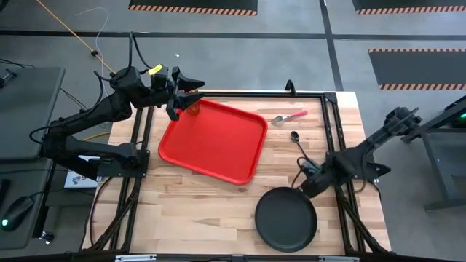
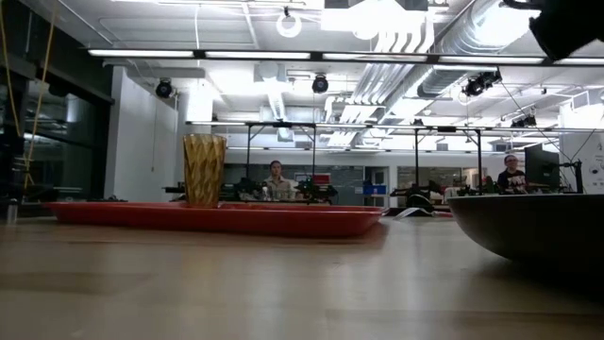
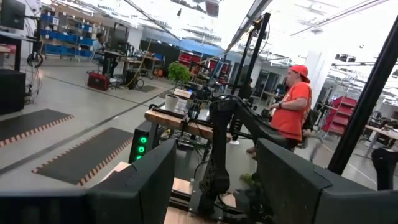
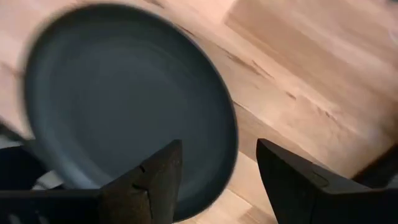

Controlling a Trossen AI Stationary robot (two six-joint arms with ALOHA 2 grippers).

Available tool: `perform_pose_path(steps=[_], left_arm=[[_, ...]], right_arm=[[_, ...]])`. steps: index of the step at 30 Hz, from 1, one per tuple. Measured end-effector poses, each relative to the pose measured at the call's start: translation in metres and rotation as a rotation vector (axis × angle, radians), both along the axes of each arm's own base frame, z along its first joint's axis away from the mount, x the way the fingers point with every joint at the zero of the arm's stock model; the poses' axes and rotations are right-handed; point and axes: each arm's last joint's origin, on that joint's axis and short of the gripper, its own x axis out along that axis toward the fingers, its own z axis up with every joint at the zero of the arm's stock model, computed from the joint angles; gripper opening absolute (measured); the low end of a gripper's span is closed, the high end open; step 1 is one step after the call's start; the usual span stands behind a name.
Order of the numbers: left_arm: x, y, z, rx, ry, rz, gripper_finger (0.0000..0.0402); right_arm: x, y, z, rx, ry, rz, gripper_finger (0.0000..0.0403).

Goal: Pick and place plate/cup/fork/spoon on tray
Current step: Put the black plate on the red serving tray

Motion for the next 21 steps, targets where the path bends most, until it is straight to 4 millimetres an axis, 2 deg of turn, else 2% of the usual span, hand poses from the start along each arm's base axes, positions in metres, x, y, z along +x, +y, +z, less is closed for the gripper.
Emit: perform_pose_path(steps=[7,21], left_arm=[[0.000,0.000,0.000,0.000,0.000,0.000,0.0213],[0.000,0.000,0.000,-0.001,0.000,-0.001,0.0213]], right_arm=[[0.015,0.018,-0.031,-0.063,0.136,0.012,0.0199],[0.040,0.037,-0.082,-0.099,0.235,0.066,0.0198]])
